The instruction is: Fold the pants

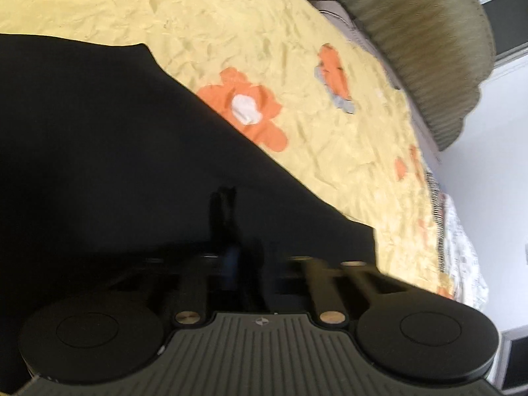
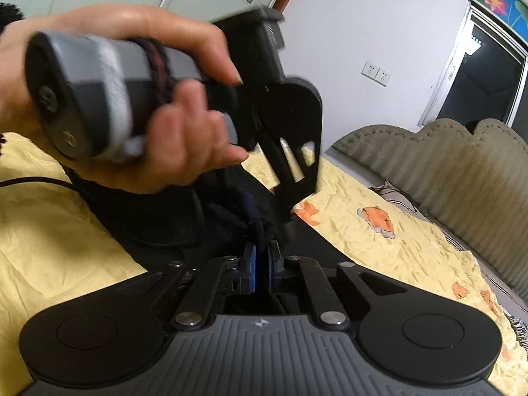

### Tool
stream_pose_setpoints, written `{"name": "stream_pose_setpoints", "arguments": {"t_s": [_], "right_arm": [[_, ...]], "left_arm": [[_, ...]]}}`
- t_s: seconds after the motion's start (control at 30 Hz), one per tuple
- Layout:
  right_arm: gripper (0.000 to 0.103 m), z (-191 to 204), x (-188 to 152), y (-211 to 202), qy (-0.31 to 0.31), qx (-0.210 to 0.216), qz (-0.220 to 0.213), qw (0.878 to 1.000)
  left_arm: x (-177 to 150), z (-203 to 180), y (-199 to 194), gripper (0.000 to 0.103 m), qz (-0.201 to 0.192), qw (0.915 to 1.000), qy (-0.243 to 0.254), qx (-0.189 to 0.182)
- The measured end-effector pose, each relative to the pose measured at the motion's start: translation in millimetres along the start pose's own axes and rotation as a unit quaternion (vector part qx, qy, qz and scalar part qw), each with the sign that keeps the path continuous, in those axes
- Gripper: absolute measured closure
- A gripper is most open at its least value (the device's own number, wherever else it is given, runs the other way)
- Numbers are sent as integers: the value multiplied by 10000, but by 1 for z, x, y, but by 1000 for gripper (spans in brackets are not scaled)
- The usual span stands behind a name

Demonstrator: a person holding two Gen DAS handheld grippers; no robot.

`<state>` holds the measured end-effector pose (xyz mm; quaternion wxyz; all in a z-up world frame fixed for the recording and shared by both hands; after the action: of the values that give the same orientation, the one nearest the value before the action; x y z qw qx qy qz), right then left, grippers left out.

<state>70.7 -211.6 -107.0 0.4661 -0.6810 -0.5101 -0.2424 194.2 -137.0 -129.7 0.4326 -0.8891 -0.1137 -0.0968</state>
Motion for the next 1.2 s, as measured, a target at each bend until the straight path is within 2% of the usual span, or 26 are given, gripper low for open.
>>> {"name": "stream_pose_setpoints", "arguments": {"t_s": [0.03, 0.13, 0.23, 0.27, 0.37, 0.4, 0.47, 0.53, 0.57, 0.6, 0.63, 0.7, 0.77, 0.83, 0.87, 0.97, 1.03, 1.1, 1.17, 1.2], "right_arm": [[97, 3, -1, 1, 12, 40, 25, 10000], [97, 10, -2, 5, -81, 122, 20, 9999], [97, 24, -7, 12, -197, 352, 161, 9991], [95, 26, -10, 16, -242, 443, 252, 9984], [95, 25, -13, 0, -186, 537, 315, 9979], [95, 15, -13, -12, 45, 544, 280, 9981], [95, -19, -17, -32, 597, 283, 255, 9975], [95, -63, -31, -40, 1241, -208, 401, 9912], [95, -83, -42, -38, 1500, -437, 579, 9860], [95, -98, -55, -33, 1675, -581, 806, 9809], [95, -107, -70, -29, 1800, -668, 1072, 9755], [95, -107, -96, -23, 1841, -464, 1593, 9688], [94, -106, -94, -32, 1740, -434, 1451, 9730], [94, -119, -82, -34, 1992, -460, 1222, 9712], [94, -131, -75, -29, 2139, -486, 1070, 9698], [94, -155, -65, 5, 2214, -522, 957, 9691], [94, -164, -66, 38, 2295, -262, 1089, 9668], [95, -170, -85, 71, 2357, -143, 1563, 9591], [94, -173, -83, 65, 2405, -238, 1474, 9591], [94, -174, -80, 59, 2389, -352, 1454, 9595]], "left_arm": [[2, 0, 1, 99, -94, 9999, 35, 20], [4, -6, -5, 99, -504, 9978, 425, 109], [3, -11, -13, 98, -1019, 9884, 1003, 516], [1, -10, -10, 98, -1070, 9850, 1155, 705], [-5, -11, -2, 96, -1038, 9765, 1624, 967], [-6, -12, -6, 80, -1101, 9729, 1749, 1036], [-5, -14, -19, 73, -1287, 9641, 1963, 1243], [-1, -16, -34, 52, -1589, 9530, 2129, 1458], [1, -20, -41, 46, -1700, 9488, 2223, 1468], [2, -24, -42, 34, -1692, 9480, 2288, 1423], [2, -29, -40, 31, -1615, 9486, 2365, 1345], [-5, -39, -35, 31, -1458, 9472, 2595, 1192], [-13, -43, -22, 31, -1340, 9358, 2991, 1296], [-18, -39, -6, 31, -1340, 9269, 3194, 1446], [-22, -39, 2, 31, -1307, 9239, 3290, 1456], [-36, -33, 17, 31, -1075, 9225, 3405, 1465], [-42, -33, 14, 31, -1179, 9136, 3584, 1517], [-43, -35, 9, 31, -1210, 9082, 3681, 1582], [-41, -39, -5, 29, -1469, 9052, 3698, 1493], [-41, -42, -11, 22, -1584, 9034, 3720, 1427]]}}
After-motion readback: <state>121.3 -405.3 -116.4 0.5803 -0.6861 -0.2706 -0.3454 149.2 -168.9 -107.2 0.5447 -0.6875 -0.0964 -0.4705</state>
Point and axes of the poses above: each gripper's, at about its wrist camera, not at the fingertips, and y roughly the way its jaws point, z to its left, x to its top, the point moved 10 cm from there along y, roughly the way its jaws point, and after that the axes turned 2 degrees about -y, right-handed, at the moved point
